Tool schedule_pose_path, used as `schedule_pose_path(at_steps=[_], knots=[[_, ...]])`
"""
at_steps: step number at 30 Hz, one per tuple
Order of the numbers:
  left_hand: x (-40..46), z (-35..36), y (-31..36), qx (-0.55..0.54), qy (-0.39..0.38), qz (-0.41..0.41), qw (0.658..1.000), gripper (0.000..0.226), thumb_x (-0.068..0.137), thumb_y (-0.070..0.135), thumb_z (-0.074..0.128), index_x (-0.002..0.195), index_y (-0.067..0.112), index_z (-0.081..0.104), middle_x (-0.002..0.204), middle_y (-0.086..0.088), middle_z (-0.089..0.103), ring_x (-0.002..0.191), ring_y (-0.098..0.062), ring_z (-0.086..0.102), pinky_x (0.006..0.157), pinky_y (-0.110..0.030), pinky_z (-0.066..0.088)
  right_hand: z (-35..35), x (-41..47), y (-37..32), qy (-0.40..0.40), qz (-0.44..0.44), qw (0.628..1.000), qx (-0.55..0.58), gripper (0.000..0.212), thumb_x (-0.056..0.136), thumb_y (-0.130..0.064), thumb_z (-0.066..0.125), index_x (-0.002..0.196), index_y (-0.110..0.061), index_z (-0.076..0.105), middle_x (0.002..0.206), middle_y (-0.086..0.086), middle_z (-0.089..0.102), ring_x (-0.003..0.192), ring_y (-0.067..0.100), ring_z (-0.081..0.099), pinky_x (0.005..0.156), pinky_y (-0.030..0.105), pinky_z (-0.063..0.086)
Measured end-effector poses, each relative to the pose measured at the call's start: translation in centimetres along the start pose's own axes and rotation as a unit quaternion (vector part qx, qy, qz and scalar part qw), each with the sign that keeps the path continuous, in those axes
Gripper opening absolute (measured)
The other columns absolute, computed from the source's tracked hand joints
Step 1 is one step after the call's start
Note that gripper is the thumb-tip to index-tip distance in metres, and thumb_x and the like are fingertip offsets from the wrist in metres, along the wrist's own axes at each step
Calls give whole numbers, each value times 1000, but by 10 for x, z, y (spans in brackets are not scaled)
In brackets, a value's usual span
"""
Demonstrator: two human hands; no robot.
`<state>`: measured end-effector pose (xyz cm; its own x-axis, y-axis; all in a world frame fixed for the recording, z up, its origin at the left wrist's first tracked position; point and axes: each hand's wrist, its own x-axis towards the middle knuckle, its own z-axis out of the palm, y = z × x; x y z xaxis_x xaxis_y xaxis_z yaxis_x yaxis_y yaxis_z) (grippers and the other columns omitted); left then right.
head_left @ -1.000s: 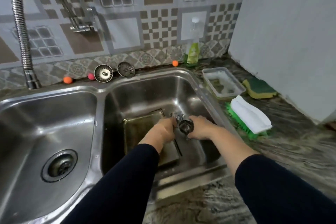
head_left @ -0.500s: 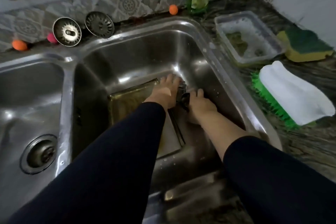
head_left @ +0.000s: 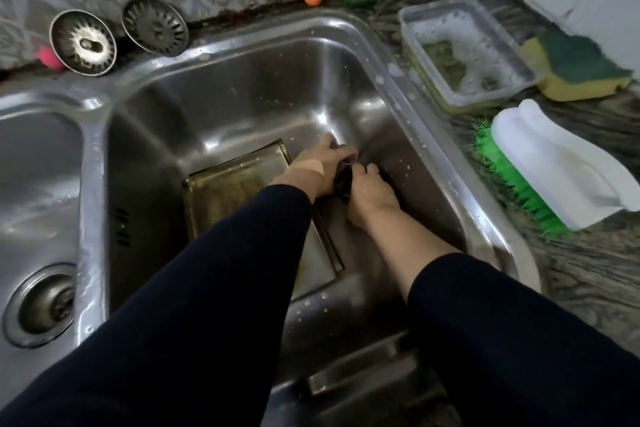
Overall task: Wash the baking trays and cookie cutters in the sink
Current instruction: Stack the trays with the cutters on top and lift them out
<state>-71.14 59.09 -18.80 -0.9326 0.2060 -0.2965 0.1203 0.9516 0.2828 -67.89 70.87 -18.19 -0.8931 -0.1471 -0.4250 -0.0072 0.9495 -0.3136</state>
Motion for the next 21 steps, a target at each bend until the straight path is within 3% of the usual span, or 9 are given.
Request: schedule_pose_path(at_steps=[4, 10, 15, 18, 21], knots=[[-5, 5, 5, -93, 20, -24, 995, 60, 84, 21, 65, 138, 32, 42, 139, -7, 30, 117, -33, 48, 90, -24, 36, -3, -4, -1, 2, 21, 1000, 16, 74, 88, -1, 57, 149, -16, 18, 147, 10, 25, 126, 32, 44, 96, 40, 43], [-19, -6, 12, -137, 56, -61, 987, 65, 82, 13, 66, 139, 35, 42, 146, -2, 26, 126, -30, 43, 107, -27, 33, -24, -19, -5, 33, 1, 999, -7, 76, 84, 0, 62, 147, -17, 24, 145, 8, 26, 122, 32, 47, 93, 38, 45], [-43, -43, 10, -128, 94, -118, 980, 72, 76, 28, 73, 139, 34, 38, 139, -5, 34, 116, -27, 43, 102, -33, 42, -55, -37, -26, 74, -94, 993, -19, 74, 83, -6, 66, 146, -20, 29, 144, 6, 32, 123, 32, 48, 96, 39, 45], [-80, -55, -3, -84, 106, -194, 972, 60, 83, 27, 66, 136, 35, 39, 137, -3, 38, 109, -26, 45, 87, -27, 44, -59, -50, -45, 35, -166, 985, -21, 74, 80, -9, 68, 144, -24, 34, 146, 5, 34, 127, 28, 44, 100, 38, 44], [-127, -50, -19, -72, 135, -276, 949, 52, 87, 15, 60, 135, 28, 45, 139, -10, 38, 111, -33, 52, 80, -33, 43, -50, -64, -62, -29, -211, 977, -20, 76, 78, -13, 70, 144, -25, 35, 148, 4, 34, 129, 26, 43, 100, 37, 45]])
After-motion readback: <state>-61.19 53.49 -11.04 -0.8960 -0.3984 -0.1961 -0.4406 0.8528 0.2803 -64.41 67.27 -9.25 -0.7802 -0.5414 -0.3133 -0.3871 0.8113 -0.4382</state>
